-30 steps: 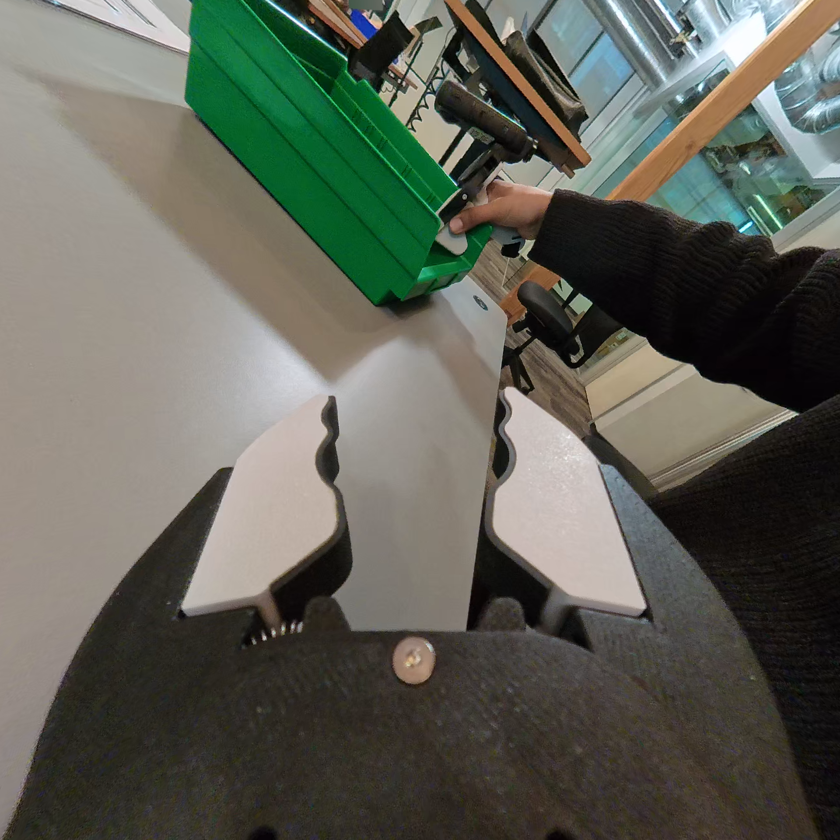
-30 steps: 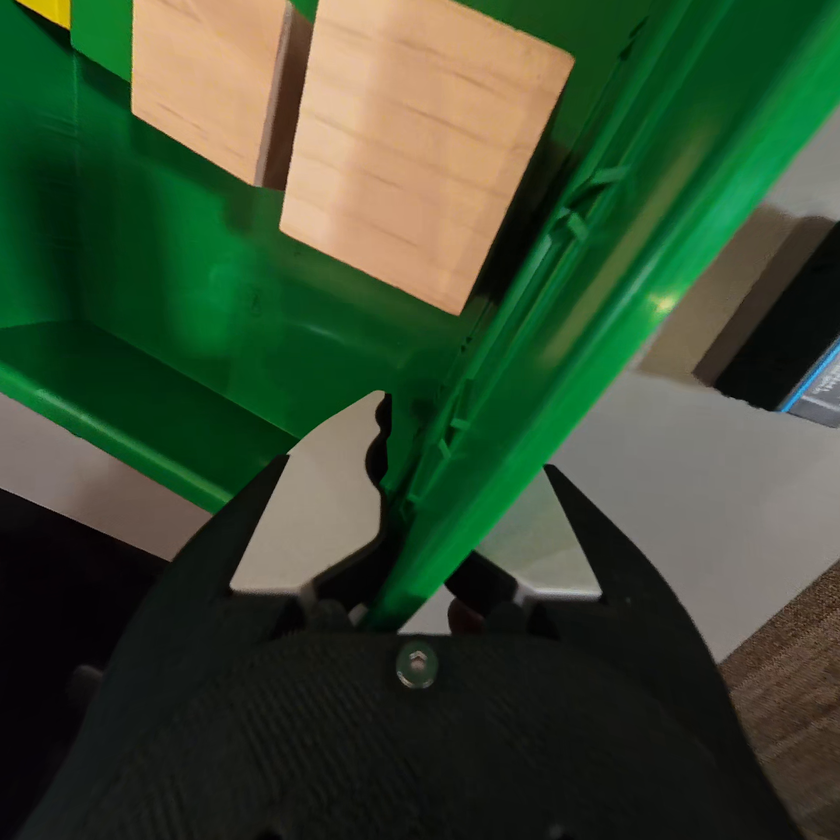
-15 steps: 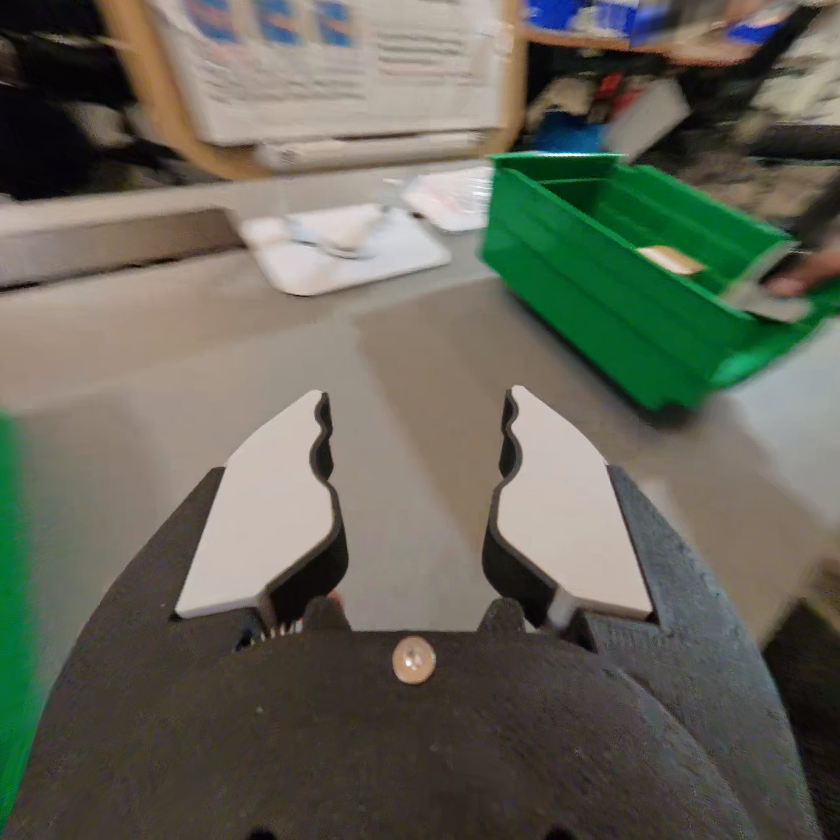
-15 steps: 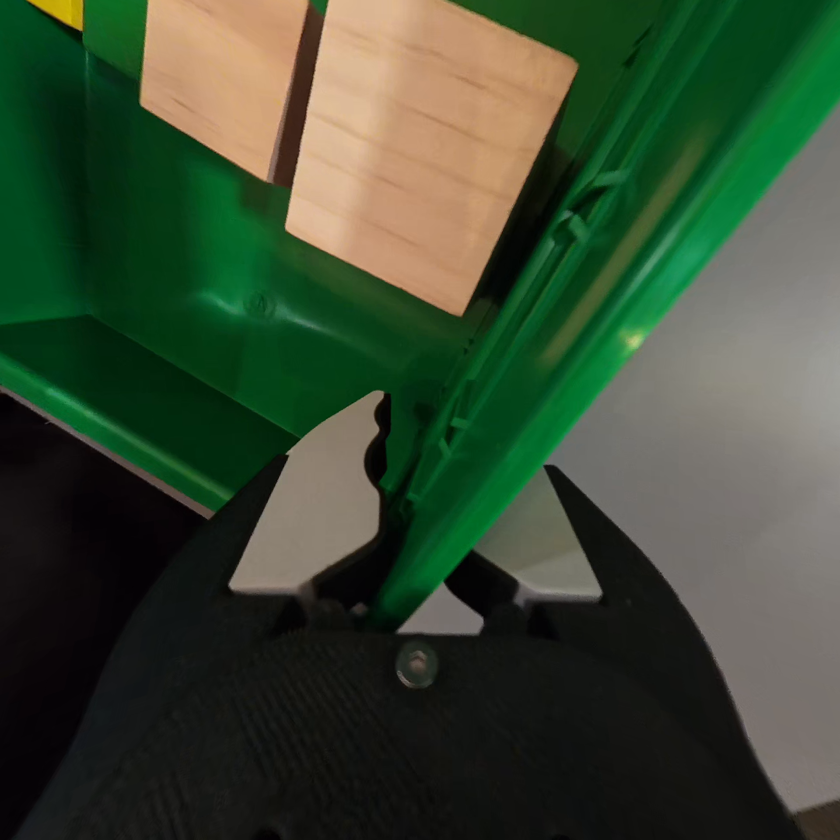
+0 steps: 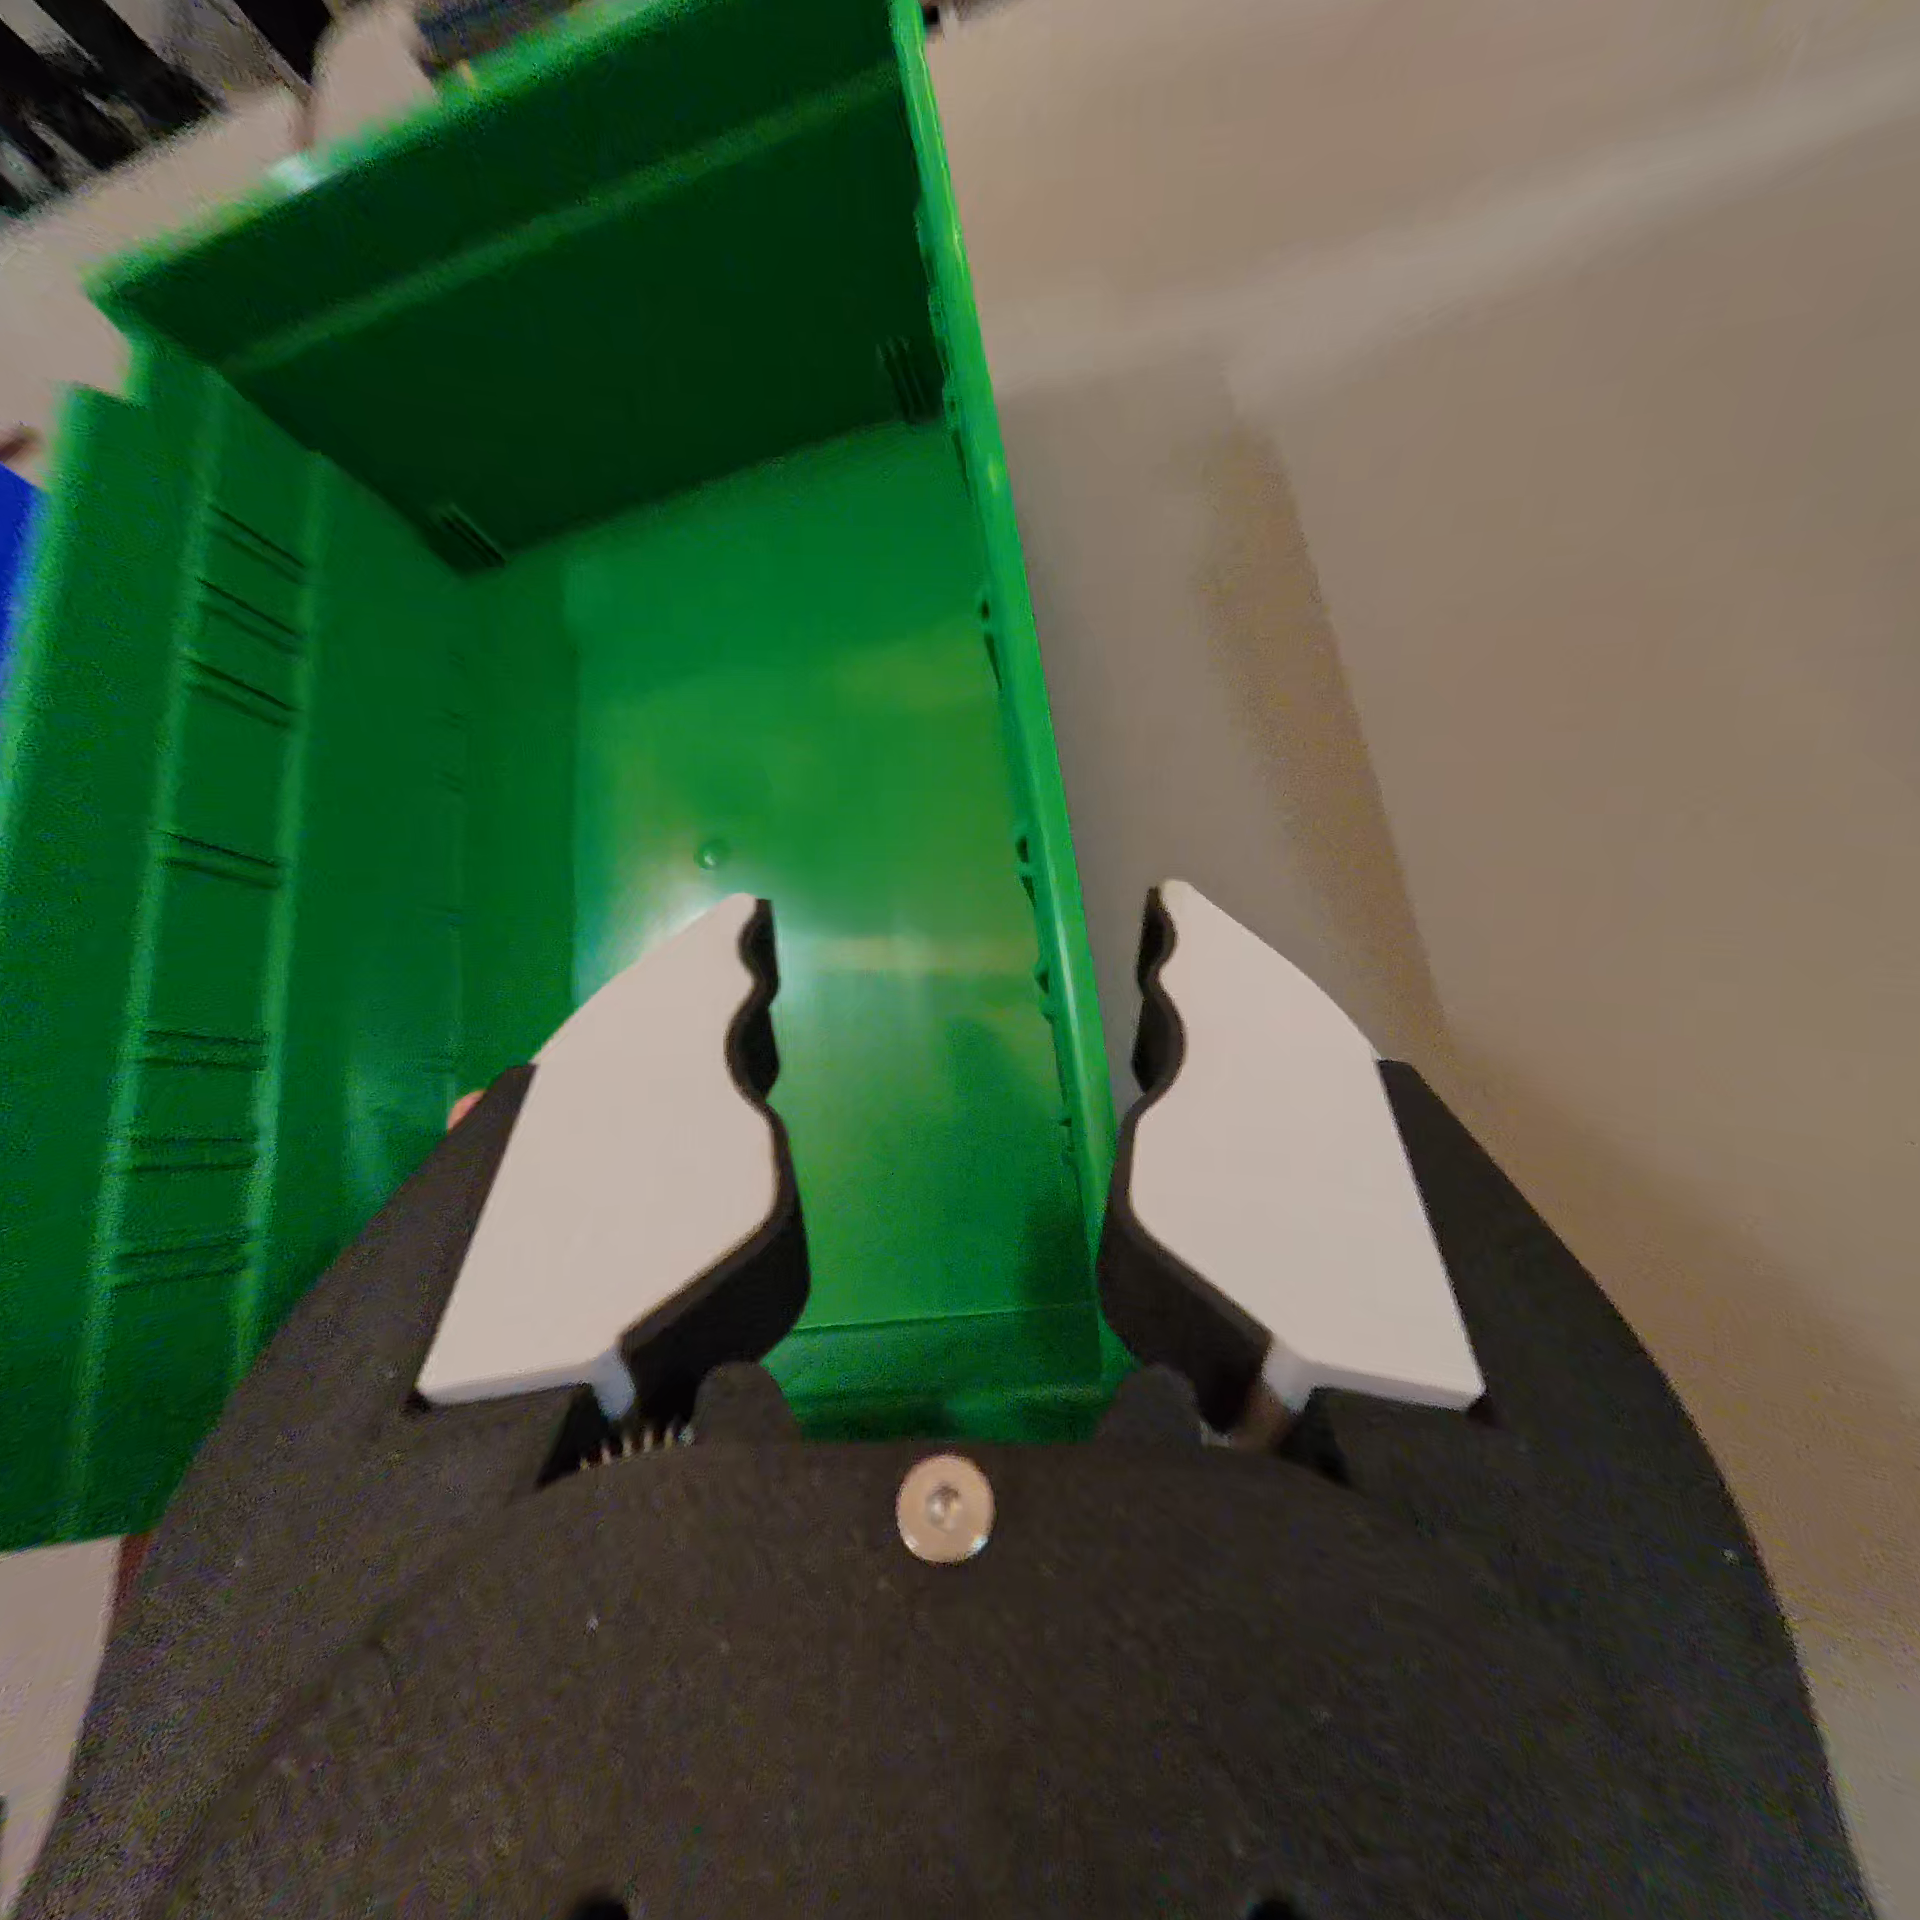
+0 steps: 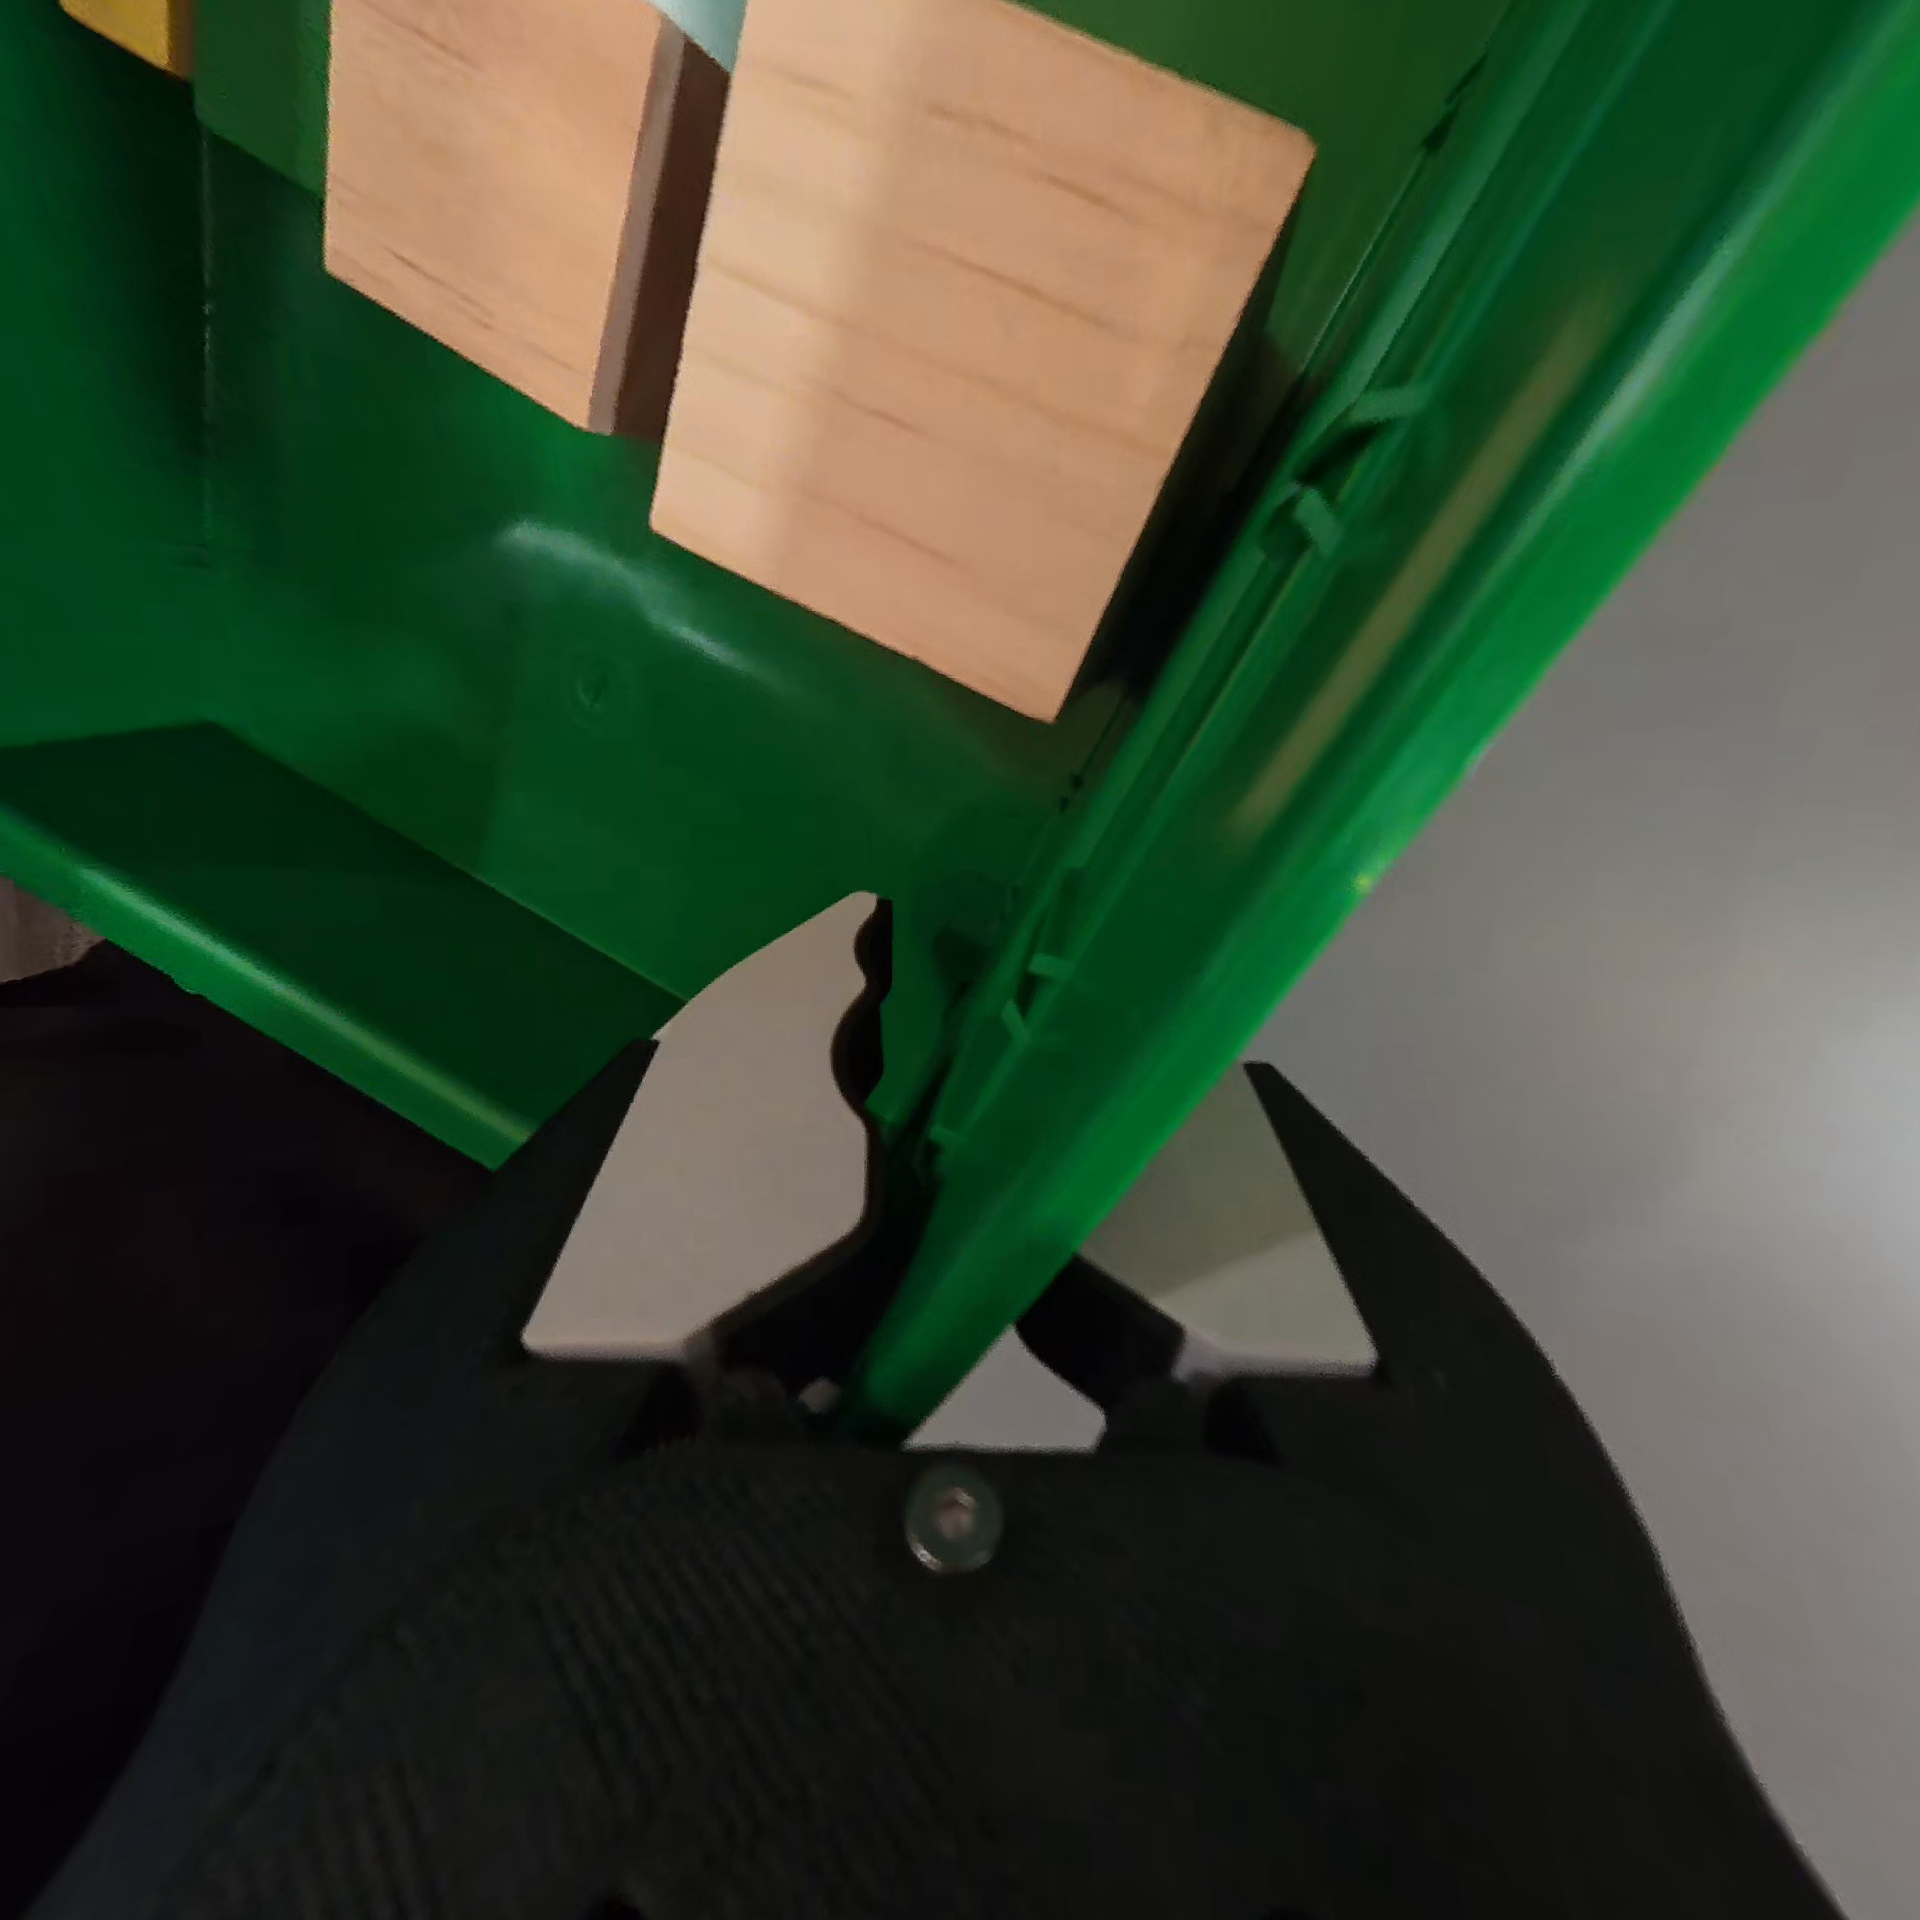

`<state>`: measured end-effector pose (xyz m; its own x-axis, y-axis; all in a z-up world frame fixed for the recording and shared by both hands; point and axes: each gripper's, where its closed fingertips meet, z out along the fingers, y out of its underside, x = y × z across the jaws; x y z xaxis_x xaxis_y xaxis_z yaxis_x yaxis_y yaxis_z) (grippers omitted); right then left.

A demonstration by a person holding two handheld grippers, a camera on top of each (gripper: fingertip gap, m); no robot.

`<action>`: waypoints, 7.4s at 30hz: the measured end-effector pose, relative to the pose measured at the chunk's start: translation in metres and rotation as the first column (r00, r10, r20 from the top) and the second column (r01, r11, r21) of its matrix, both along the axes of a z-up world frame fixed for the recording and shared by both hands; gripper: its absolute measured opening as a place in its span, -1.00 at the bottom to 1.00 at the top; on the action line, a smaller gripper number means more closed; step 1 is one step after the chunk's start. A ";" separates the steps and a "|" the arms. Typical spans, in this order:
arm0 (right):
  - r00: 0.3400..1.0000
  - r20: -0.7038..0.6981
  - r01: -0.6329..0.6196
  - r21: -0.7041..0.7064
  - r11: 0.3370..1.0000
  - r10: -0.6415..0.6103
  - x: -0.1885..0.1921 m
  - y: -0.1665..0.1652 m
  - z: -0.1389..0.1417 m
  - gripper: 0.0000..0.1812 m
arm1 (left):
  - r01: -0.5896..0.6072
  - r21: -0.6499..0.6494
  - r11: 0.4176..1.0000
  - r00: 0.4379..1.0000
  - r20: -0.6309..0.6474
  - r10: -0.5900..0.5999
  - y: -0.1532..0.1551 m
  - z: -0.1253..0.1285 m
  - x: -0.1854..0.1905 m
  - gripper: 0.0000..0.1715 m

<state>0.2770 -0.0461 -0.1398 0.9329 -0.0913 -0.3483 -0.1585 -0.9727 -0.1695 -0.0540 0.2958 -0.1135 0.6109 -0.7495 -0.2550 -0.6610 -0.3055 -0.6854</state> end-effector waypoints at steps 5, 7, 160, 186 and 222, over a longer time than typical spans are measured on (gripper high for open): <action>0.999 -0.006 -0.054 -0.005 0.999 0.054 -0.024 0.025 0.000 -0.74 | 0.170 -0.158 0.973 0.976 0.166 -0.144 -0.019 -0.007 0.021 -0.63; 0.997 -0.005 -0.075 -0.014 0.997 0.075 -0.033 0.034 -0.001 -0.74 | 0.190 -0.169 0.967 0.974 0.160 -0.163 -0.019 -0.008 0.021 -0.60; 0.324 0.385 0.377 0.785 0.491 -0.864 0.152 -0.275 0.025 -0.88 | 0.690 0.004 0.724 0.593 0.569 -0.569 -0.257 0.026 0.149 -0.63; 0.317 0.096 0.250 0.951 0.180 -0.944 0.147 -0.264 0.120 -0.25 | 0.583 -0.033 0.812 0.678 0.569 -0.464 -0.222 0.021 0.109 -0.57; 0.856 0.012 0.211 0.904 0.371 -0.516 -0.051 -0.070 0.080 -0.51 | -0.097 0.018 0.995 0.899 0.432 0.080 -0.032 0.015 -0.018 -0.97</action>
<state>0.2261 -0.1159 -0.0595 0.9438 -0.2467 -0.2202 -0.2613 -0.1483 -0.9538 -0.0720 0.2636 -0.0985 0.7307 -0.6824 0.0204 -0.2709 -0.3173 -0.9088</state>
